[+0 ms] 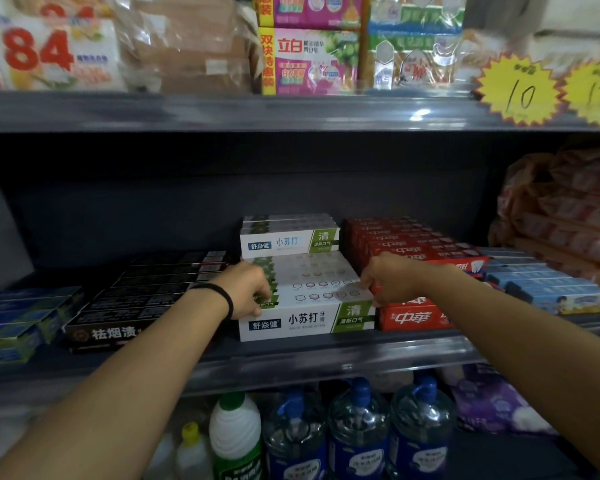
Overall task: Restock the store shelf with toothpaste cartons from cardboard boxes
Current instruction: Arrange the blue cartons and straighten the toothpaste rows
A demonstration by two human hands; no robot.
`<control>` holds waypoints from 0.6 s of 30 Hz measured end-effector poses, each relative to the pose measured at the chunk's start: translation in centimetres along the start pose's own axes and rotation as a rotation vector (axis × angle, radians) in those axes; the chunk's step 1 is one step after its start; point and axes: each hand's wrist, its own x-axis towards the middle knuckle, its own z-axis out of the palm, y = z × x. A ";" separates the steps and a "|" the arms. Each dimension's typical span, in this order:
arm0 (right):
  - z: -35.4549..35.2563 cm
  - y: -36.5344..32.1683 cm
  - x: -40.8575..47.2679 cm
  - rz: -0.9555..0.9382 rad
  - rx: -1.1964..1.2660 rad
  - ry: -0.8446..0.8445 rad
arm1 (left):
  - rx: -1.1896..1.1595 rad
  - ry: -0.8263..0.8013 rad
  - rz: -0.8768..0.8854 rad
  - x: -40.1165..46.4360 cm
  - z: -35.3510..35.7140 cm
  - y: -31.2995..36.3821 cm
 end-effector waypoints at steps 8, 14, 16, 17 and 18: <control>-1.1 -2.1 -1.7 -0.050 -0.006 0.096 | -0.057 0.097 -0.038 -2.7 -0.8 1.1; -2.5 -3.4 -5.3 -0.108 -0.036 0.142 | -0.015 0.157 -0.116 -7.2 -2.6 2.9; -2.8 -3.4 -6.7 -0.121 -0.036 0.153 | 0.003 0.168 -0.141 -8.4 -3.0 3.4; -2.8 -3.4 -7.4 -0.126 -0.023 0.153 | 0.007 0.170 -0.152 -9.0 -3.1 3.7; -2.8 -3.4 -8.1 -0.133 -0.014 0.154 | 0.010 0.176 -0.165 -9.6 -3.1 4.1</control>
